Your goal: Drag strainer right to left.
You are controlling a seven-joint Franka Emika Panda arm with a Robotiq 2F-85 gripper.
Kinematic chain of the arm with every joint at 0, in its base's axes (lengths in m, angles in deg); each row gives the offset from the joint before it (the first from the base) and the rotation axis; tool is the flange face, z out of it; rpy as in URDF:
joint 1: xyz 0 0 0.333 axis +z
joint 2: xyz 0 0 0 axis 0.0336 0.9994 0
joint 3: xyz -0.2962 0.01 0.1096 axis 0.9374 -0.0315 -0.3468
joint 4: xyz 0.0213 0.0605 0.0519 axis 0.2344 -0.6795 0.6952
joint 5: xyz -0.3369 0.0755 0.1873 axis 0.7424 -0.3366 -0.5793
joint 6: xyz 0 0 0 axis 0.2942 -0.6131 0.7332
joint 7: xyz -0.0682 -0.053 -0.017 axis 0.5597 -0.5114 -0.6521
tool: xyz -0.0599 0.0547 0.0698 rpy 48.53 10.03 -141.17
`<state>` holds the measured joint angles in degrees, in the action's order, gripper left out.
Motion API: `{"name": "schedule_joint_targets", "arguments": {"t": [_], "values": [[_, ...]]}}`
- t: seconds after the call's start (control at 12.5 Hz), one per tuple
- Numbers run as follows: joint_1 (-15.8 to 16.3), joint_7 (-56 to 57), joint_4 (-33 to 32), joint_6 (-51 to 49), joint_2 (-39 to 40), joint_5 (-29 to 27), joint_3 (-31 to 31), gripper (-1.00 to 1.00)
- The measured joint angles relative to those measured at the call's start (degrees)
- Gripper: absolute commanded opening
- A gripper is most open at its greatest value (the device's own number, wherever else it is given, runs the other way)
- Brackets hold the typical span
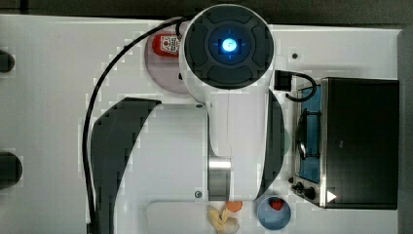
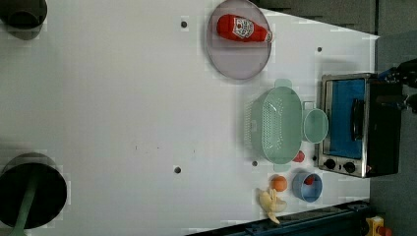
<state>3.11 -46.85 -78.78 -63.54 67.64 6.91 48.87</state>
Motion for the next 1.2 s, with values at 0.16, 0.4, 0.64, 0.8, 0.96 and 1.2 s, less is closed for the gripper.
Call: {"name": "schedule_joint_targets", "arguments": {"t": [0.16, 0.4, 0.64, 0.8, 0.96, 1.2], "values": [[0.51, -2.45, -14.21, -8.78, -13.36, 1.34, 2.07, 0.82], [0.05, -3.4, -24.17, -9.98, -30.33, 2.92, 4.2, 1.0], [-0.28, -3.97, -21.93, -5.61, -34.24, 1.3, 4.48, 1.0], [-0.34, -4.35, -22.72, 0.61, -31.0, 1.62, 4.28, 1.0], [-0.58, -7.51, -26.97, 9.03, -25.23, 1.46, 4.56, 1.0], [-0.13, -13.4, -34.47, 25.03, -12.19, 2.62, 3.93, 1.0]]}}
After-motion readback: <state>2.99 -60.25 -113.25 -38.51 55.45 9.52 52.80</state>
